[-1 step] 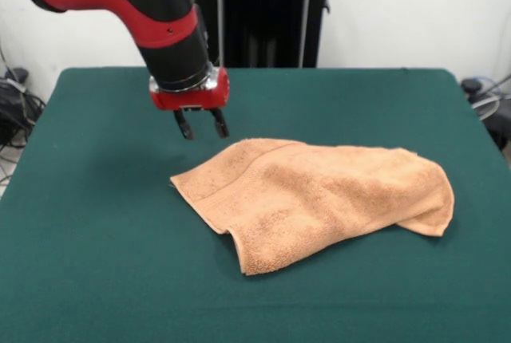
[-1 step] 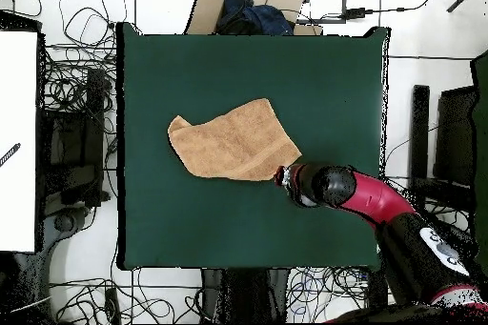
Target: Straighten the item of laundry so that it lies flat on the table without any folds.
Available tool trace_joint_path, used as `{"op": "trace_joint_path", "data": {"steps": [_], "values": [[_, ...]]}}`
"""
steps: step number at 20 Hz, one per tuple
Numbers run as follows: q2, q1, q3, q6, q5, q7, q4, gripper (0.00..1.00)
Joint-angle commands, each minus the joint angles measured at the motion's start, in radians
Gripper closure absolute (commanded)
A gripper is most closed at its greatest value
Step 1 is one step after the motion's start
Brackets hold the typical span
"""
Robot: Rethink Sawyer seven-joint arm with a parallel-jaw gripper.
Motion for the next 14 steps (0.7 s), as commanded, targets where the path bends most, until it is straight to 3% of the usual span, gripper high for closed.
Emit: {"op": "trace_joint_path", "data": {"steps": [1,8,14], "values": [[0.008,0.034,0.071,-0.017,-0.028,0.006,0.005,0.0],[0.03,0.033,0.072,-0.023,-0.028,0.01,-0.005,0.0],[0.106,0.057,0.054,0.0,-0.055,-0.026,-0.11,0.0]]}}
